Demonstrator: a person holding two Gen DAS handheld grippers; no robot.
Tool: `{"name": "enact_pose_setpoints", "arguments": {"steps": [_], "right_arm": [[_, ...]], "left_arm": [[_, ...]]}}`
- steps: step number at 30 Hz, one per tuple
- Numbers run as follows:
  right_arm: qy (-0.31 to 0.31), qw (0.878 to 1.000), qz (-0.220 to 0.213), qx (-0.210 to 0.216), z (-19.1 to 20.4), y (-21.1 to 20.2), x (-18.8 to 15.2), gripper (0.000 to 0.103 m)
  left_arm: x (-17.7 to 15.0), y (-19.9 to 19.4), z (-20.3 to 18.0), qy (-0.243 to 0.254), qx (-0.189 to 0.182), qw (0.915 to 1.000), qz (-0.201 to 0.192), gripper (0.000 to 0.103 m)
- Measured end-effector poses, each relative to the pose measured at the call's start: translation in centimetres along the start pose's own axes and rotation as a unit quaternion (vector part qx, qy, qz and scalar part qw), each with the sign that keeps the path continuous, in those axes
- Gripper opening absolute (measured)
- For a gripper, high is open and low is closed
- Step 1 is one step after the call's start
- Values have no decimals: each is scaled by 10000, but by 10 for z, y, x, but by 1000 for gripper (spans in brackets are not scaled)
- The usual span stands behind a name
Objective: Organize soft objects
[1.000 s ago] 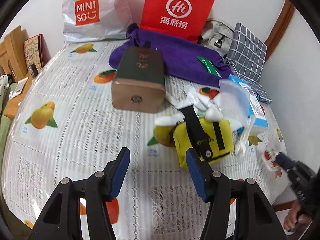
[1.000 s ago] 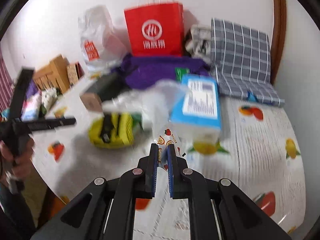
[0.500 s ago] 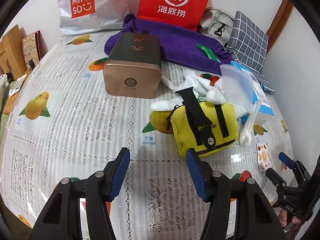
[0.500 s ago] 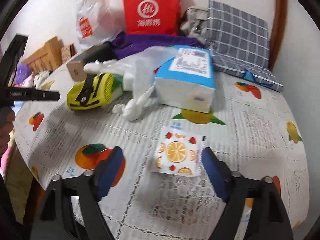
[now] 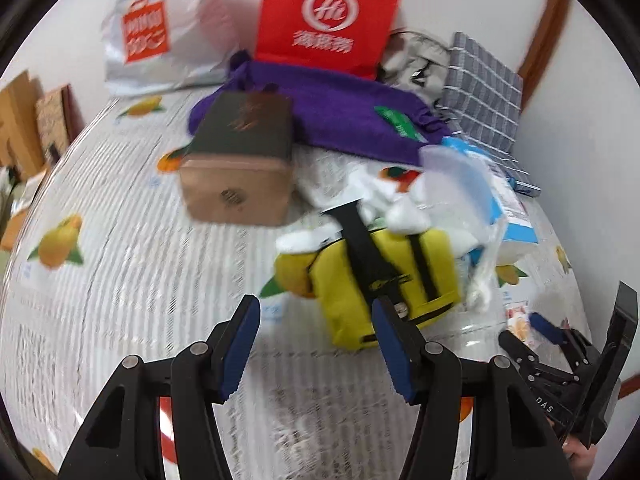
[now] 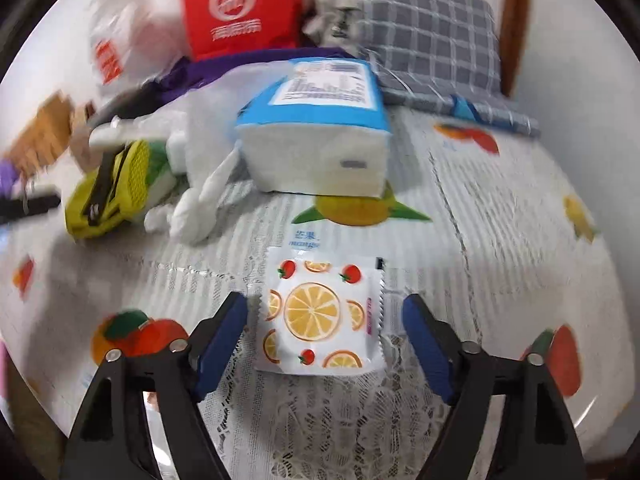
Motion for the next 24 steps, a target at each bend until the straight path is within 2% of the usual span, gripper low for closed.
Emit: {"name": "enact_pose_setpoints", "arguments": {"steps": [2,5,12,15,20,24], "right_arm": [[-29,10000,-24,10,0,-1,1,55],[-77,9999,-88,19,-2,-2,3,46],[-209,9995,-203,76,-2,-3,3,45],[-240,9994,-234,131,-2,-3,3,45],[-314,9989,-299,197,-1,-3,3,46],[-315,9988,-319,212,-1,-3,3,46]], "left_arm": [[5,0,-14,194,-106,9997,-63,56],[12,4,-32,450,-86,9989,-110,56],[25,39,-40,505,594,9969,63,55],[29,43,-40,402,390,9984,60,30],[25,42,-39,612,426,9971,171,28],[27,46,-38,556,425,9973,228,29]]}}
Point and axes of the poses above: each gripper's, at about its wrist camera, not at the fingertips, and y roughly the way its jaws point, z to its left, x to its top, the point moved 10 cm from there along y, roughly the way its jaws point, and after that the axes turned 9 degrees about z, right-handed, at the moved point
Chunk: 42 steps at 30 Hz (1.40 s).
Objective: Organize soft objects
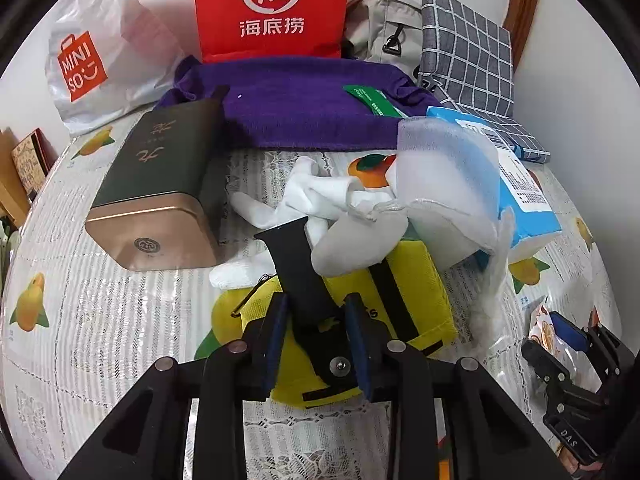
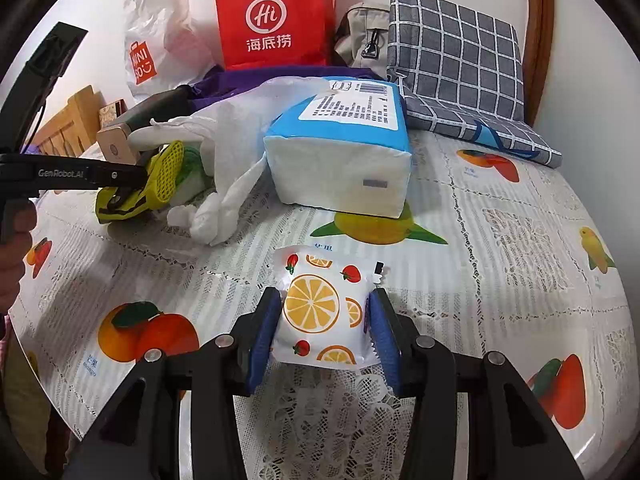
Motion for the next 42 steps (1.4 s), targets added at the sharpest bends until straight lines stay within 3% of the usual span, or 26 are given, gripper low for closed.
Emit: {"name": "enact_pose_setpoints", "arguments": {"steps": [7,12,19,30,42], "right_arm": [[41,10000,16,25,-1,0,1,43],[146,9998,122,65,-7,-4,1,38],[222,9997,69,61,-9,-16,3,38],[517,9986,37,43,-22,-38,11,38],[648,9979,-5,31,-20,-63,48,38]], "left_arm": [[2,-5,1,151,167,9996,-186,23],[-3,-20,7,-112,-221,9994,-220,23],[-20,-49,25,-302,-183,9986,-401,23],[-56,-40,87,-867,133,9960,-138,23],[-56,-46,96,-1013,-113,9947,-163,23]]}}
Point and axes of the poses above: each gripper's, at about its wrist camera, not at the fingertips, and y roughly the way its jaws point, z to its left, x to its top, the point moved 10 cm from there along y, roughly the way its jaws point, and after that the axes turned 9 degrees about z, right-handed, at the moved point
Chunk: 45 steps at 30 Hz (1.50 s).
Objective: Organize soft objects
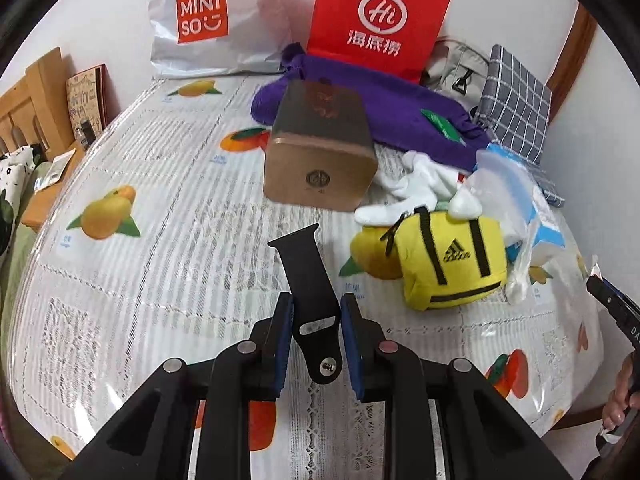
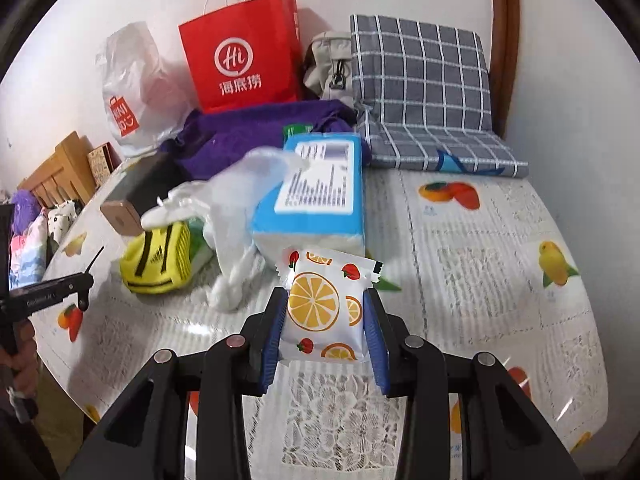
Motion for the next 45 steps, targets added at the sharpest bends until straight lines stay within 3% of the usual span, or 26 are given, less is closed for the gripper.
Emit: {"name": "enact_pose_setpoints", "arguments": {"steps": [11,26,37,45], "right_arm": [[-81,9999,-18,88,14,-6,43,38],[-276,9990,-334,87,25,2,143,38],[-408,9977,-473,255,40,28,210,38],[-457,9973,-317,480,57,59,246,38]], "left_arm": [[39,-30,6,35,215,9994,-271,23],[119,-41,-1,138,389,9978,-520,23],[177,-44,-16,185,360,9973,-616,23],[214,-37,-38,282,164,9973,-659,24]]}}
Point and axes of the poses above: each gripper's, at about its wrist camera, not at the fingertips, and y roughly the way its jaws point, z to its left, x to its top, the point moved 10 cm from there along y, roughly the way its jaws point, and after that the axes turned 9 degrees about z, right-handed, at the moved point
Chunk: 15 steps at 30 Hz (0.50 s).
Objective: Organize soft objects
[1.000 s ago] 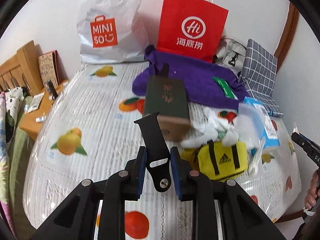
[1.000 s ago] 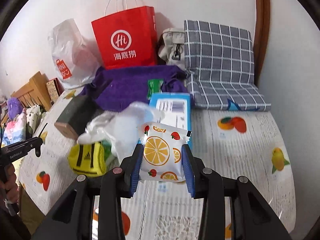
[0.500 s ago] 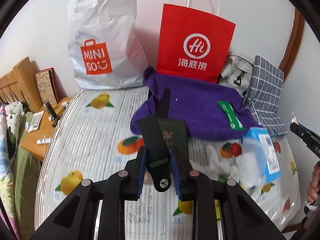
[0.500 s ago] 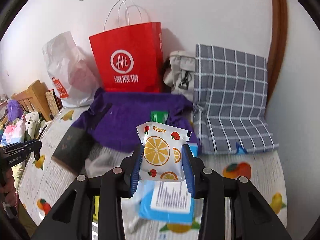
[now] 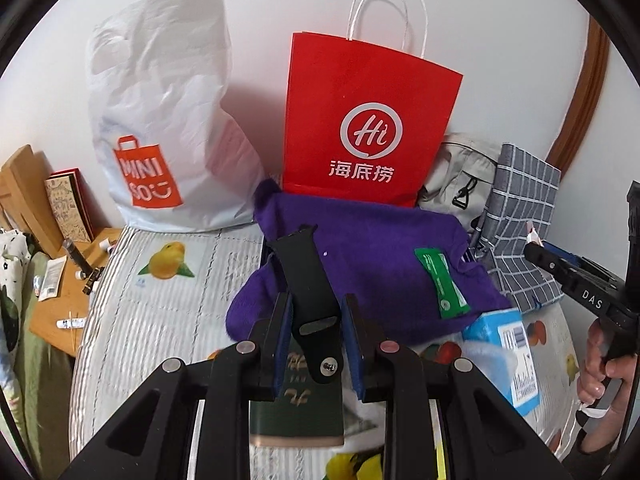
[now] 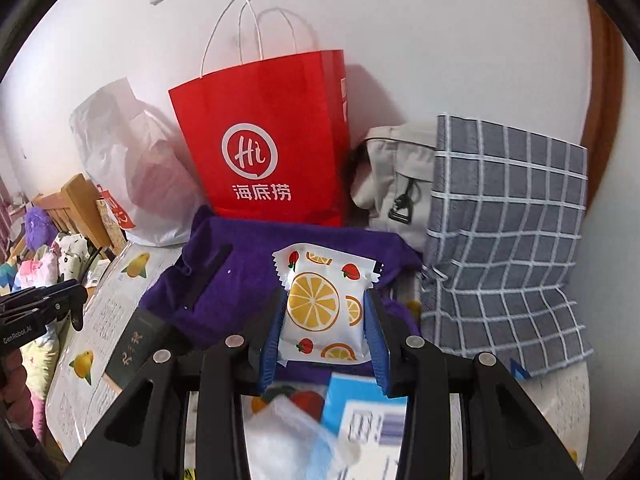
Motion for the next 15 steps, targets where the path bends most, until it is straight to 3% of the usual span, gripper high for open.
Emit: {"name": "enact_pose_setpoints", "arguments": {"steps": [6,10,15], "right_arm": [[-96,9996,199,189,11,35,9,39],[-127,9981,434,412,20,59,5,39],[-253,9967,631,436,26,81,5,39]], "left_arm": [[19,23,-12,50,-119,9999,109,24],[28,40,-21,54,-411,9989,226,24],[42,64,-35,168,-327,9986,375,24]]}}
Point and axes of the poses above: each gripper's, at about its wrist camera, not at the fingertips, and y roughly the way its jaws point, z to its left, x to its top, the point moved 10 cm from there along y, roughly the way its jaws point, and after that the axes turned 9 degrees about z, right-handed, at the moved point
